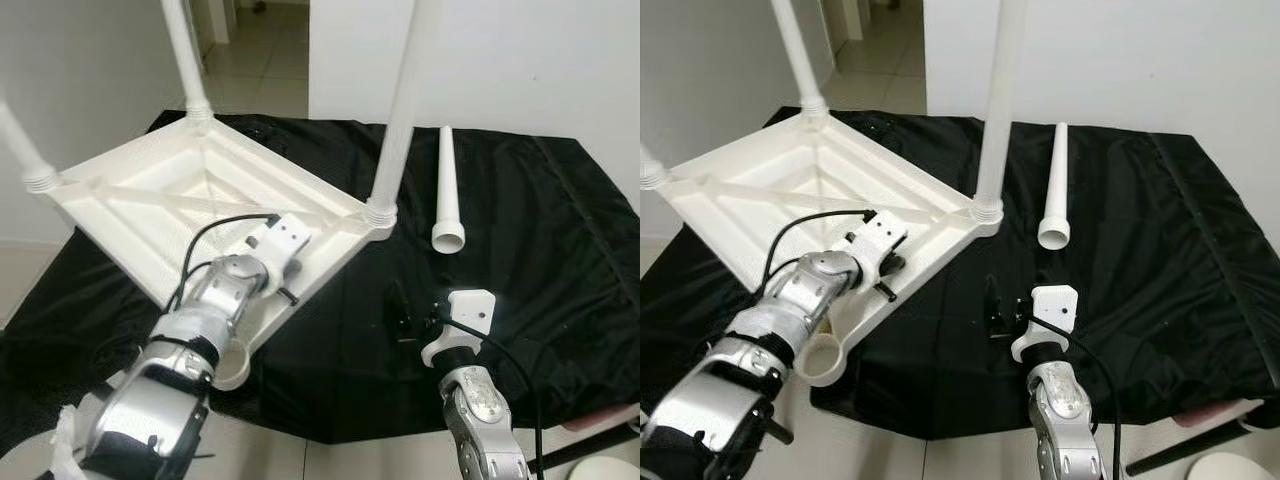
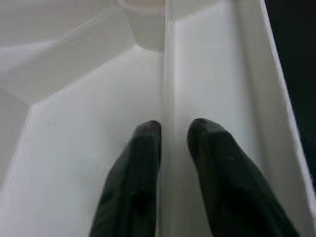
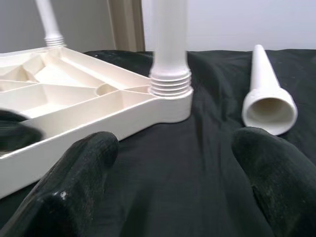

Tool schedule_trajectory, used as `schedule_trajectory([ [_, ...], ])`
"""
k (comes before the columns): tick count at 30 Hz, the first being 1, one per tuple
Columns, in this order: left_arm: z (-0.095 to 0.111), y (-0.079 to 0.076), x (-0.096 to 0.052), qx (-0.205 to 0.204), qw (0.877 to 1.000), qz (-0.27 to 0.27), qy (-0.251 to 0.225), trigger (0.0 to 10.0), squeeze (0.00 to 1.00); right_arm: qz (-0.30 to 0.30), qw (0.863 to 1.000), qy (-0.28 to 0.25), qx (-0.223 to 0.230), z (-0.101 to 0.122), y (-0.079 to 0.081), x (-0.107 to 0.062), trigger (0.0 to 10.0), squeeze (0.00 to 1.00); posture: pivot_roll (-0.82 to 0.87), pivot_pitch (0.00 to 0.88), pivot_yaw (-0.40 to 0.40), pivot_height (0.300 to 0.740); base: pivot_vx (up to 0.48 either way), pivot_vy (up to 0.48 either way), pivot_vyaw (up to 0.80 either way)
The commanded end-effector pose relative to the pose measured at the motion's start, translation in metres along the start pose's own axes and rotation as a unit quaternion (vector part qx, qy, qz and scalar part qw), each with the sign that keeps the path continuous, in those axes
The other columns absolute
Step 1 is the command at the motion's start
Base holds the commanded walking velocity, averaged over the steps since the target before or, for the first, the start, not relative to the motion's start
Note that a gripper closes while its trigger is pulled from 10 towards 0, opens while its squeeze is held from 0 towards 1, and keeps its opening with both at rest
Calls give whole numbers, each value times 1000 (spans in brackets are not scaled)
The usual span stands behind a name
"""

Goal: Building children table

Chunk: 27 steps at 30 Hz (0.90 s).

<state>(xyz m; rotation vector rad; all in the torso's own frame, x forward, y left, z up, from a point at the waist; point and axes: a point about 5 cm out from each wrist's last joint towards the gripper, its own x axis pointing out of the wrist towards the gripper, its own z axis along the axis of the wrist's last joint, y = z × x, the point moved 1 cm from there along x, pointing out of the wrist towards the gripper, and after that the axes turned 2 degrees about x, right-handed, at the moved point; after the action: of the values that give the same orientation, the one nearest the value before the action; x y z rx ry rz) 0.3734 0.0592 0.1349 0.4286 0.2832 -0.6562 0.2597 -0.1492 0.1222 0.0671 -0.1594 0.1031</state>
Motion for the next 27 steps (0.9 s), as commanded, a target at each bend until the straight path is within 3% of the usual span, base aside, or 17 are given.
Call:
schedule_trajectory([
  [1, 8, 4, -2, 3, 999, 29, -25, 10000, 1000, -3, 1000, 6, 4, -2, 1, -1, 10000, 0, -56, 0, 20, 740, 0, 0, 0],
  [4, 11, 6, -2, 2, 999, 34, -30, 10000, 1000, -4, 1000, 5, 4, -2, 2, -1, 10000, 0, -56, 0, 27, 740, 0, 0, 0],
  [5, 16, 9, -3, 9, 998, 41, -46, 10000, 251, -5, 1000, 4, 5, -2, 2, -1, 10000, 0, -58, 0, 31, 740, 0, 0, 0],
  [6, 16, 9, -3, 9, 998, 41, -46, 10000, 251, -5, 1000, 4, 5, -2, 2, -1, 10000, 0, -58, 0, 31, 740, 0, 0, 0],
  [7, 22, 12, -5, 10, 996, 53, -64, 10000, 0, -7, 1000, 4, 5, -2, 2, -1, 10000, 0, -58, 0, 30, 740, 0, 0, 0],
  [12, 36, 28, -18, -15, 990, 70, -124, 10000, 0, -12, 1000, 4, 5, -2, 2, -2, 10000, 0, -54, 12, 32, 740, 0, 0, 0],
  [15, 34, 41, -30, 5, 985, 90, -148, 10000, 0, -19, 1000, 5, 5, -3, 0, -2, 10000, 0, -43, 19, 32, 740, 0, 0, 0],
  [18, 32, 46, -35, 17, 983, 98, -152, 10000, 0, -22, 1000, 6, 5, -3, -1, -3, 10000, 0, -41, 20, 32, 740, 0, 0, 0],
  [19, 21, 56, -49, 41, 983, 81, -158, 10000, 0, -26, 1000, 4, 6, -3, -2, -1, 10000, 0, -30, 25, 32, 740, 0, 0, 0],
  [27, 2, 67, -68, 72, 985, 61, -142, 10000, 0, -28, 1000, 3, 7, -3, -2, 1, 10000, 0, -18, 30, 34, 740, 0, 0, 0],
])
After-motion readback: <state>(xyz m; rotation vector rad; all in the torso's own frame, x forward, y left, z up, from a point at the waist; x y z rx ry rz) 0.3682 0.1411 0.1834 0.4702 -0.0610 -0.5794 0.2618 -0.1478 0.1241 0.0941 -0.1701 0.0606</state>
